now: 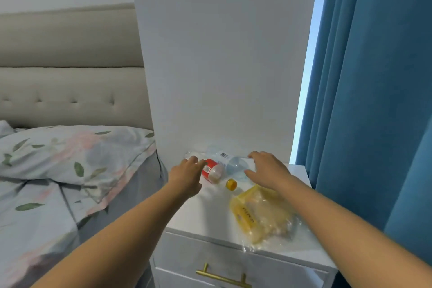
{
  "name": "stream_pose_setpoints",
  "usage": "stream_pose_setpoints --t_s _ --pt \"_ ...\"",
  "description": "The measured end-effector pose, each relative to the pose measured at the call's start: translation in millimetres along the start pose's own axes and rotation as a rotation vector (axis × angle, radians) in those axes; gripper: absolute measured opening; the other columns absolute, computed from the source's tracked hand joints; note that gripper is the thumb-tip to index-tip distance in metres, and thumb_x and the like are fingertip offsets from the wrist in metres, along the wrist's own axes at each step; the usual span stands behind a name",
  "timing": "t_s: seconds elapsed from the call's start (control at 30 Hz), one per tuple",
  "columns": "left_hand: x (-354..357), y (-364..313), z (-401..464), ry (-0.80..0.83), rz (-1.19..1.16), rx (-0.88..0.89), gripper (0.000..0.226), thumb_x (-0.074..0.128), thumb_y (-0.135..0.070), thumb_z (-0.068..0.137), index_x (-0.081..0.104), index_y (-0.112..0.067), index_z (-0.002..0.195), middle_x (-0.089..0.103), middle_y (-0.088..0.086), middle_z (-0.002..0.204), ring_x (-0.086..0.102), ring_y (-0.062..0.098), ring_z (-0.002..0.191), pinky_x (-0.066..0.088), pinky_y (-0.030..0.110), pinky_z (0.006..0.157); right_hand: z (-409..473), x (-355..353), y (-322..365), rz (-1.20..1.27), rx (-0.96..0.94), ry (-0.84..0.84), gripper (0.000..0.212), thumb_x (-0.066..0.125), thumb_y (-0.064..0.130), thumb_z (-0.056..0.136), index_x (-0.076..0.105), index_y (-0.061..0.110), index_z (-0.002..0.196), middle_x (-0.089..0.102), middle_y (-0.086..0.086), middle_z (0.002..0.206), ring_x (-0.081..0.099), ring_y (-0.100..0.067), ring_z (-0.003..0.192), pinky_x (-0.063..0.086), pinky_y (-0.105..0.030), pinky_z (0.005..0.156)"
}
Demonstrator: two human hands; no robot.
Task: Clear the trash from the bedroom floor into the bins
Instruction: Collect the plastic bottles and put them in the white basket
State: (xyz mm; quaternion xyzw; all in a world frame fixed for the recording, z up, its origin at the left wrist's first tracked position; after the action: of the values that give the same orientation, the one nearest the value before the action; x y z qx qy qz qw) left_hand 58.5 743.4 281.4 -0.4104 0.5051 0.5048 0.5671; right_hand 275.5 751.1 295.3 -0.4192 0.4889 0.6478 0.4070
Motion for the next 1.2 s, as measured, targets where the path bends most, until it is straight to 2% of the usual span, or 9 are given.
stream_pose_setpoints --t_s 0.23,0.37,0.47,0.57,0.67,0.87,0.97,1.07,1.2 --pt "34.4 -4.9 76.6 0.124 0.162 0.098 0.079 0.069 -0.017 0.085 0.025 -0.035 0.148 0.027 -0.002 0.155 0.033 0.025 0.139 0.044 0.043 0.100 79.5 40.0 -4.5 -0.070 -0.035 0.125 0.063 0.055 0.042 0.090 0.035 0.014 0.142 0.042 -0.010 0.142 0.040 -0.029 0.131 0.040 -0.042 0.105" --pt "55.1 -9.8 98.7 0.169 0.046 0.167 0.075 0.077 -0.025 0.078 0.037 -0.033 0.141 0.041 -0.004 0.144 0.038 0.025 0.134 0.047 0.044 0.099 106.0 67.9 -11.1 -0.035 -0.007 0.180 0.073 0.057 0.051 0.086 0.030 0.018 0.145 0.045 -0.010 0.141 0.043 -0.029 0.130 0.042 -0.042 0.103" --pt "63.5 -16.0 109.9 0.165 0.054 0.204 0.076 0.080 -0.022 0.074 0.041 -0.029 0.139 0.043 -0.002 0.144 0.037 0.026 0.132 0.043 0.044 0.104 116.0 85.6 -18.0 0.074 0.044 0.122 0.068 0.060 0.048 0.083 0.037 0.018 0.139 0.053 -0.009 0.131 0.053 -0.029 0.120 0.048 -0.039 0.094" --pt "59.9 -19.5 117.2 0.191 0.114 0.205 0.077 0.080 -0.018 0.073 0.042 -0.028 0.139 0.046 0.001 0.141 0.039 0.028 0.129 0.047 0.043 0.098 118.9 93.6 -20.4 0.103 0.063 0.065 0.061 0.062 0.044 0.081 0.043 0.016 0.131 0.057 -0.009 0.123 0.056 -0.030 0.112 0.048 -0.036 0.084" --pt "58.1 -20.9 117.5 0.216 0.156 0.186 0.078 0.080 -0.018 0.074 0.040 -0.028 0.140 0.047 0.001 0.138 0.039 0.028 0.128 0.050 0.042 0.091 121.5 91.9 -18.6 -0.003 0.063 0.080 0.059 0.062 0.046 0.080 0.043 0.017 0.127 0.059 -0.009 0.120 0.058 -0.030 0.110 0.042 -0.034 0.079" --pt "51.3 -20.0 94.8 0.248 0.217 0.198 0.080 0.082 -0.028 0.072 0.039 -0.029 0.139 0.047 0.003 0.132 0.037 0.028 0.126 0.050 0.042 0.085 110.6 89.3 -3.0 -0.251 0.020 0.101 0.065 0.058 0.054 0.083 0.034 0.016 0.131 0.059 -0.010 0.122 0.058 -0.029 0.111 0.037 -0.041 0.094" --pt "40.5 5.3 70.4 0.254 0.205 0.145 0.083 0.083 -0.039 0.068 0.039 -0.033 0.137 0.047 0.001 0.131 0.040 0.025 0.127 0.047 0.046 0.085 103.9 77.3 9.7 -0.173 0.025 0.094 0.073 0.054 0.061 0.083 0.028 0.018 0.136 0.057 -0.010 0.127 0.057 -0.030 0.115 0.032 -0.045 0.100" --pt "21.1 40.9 38.8 0.210 0.124 0.030 0.082 0.081 -0.049 0.063 0.040 -0.037 0.133 0.050 -0.002 0.126 0.048 0.024 0.122 0.044 0.049 0.088 93.4 59.5 27.9 -0.056 -0.043 0.027 0.075 0.052 0.063 0.083 0.024 0.022 0.140 0.056 -0.008 0.128 0.056 -0.030 0.114 0.031 -0.043 0.097" --pt "-10.4 95.2 -20.0 0.114 0.015 -0.088 0.076 0.077 -0.057 0.058 0.046 -0.039 0.124 0.054 -0.006 0.111 0.059 0.021 0.101 0.050 0.036 0.080 65.8 36.7 64.0 0.183 -0.152 0.040 0.078 0.061 0.059 0.078 0.028 0.025 0.140 0.058 -0.006 0.126 0.058 -0.028 0.109 0.045 -0.038 0.090"
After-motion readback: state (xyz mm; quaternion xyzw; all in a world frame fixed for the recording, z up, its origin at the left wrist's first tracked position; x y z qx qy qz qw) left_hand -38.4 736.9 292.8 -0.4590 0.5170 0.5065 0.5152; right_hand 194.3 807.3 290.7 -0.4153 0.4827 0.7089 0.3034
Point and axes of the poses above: each hand's wrist, its own z-axis towards the middle knuckle, its own x-axis out of the palm, y = z × x, the point moved 2 cm from there along z, towards the middle knuckle
